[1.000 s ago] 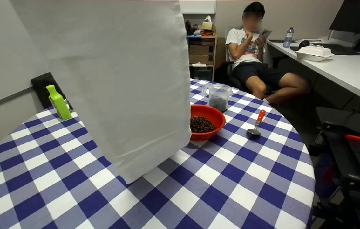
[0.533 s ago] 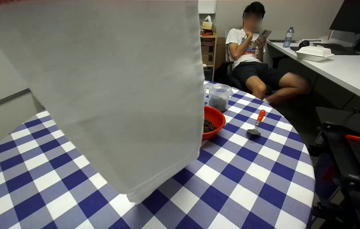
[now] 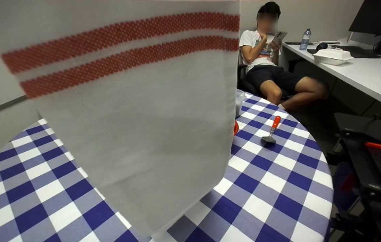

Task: Move the towel to the right

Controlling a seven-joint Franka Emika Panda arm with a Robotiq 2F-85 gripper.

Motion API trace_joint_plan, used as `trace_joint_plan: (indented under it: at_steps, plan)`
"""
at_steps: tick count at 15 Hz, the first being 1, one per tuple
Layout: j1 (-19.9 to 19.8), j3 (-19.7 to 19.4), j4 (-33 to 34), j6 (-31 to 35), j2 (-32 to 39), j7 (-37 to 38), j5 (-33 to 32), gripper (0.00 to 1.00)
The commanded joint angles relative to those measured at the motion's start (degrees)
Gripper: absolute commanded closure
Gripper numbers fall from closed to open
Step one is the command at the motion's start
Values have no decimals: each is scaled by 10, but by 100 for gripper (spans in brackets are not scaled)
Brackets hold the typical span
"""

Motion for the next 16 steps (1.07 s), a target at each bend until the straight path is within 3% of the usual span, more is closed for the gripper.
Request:
trace_joint_plan:
  at_steps: [1,5,7,11,16]
  plan:
    - [-18,-2,7,-1,20,-31,5,96]
    - [-38,-14,60,-16,66,-42,-7,96]
    - [-50,-16,41,0,65,-34,-17,96]
    - [-73,-22,69,4,97,-33,-24,96]
    - [-109,-20,136,23,141,-5,-4,96]
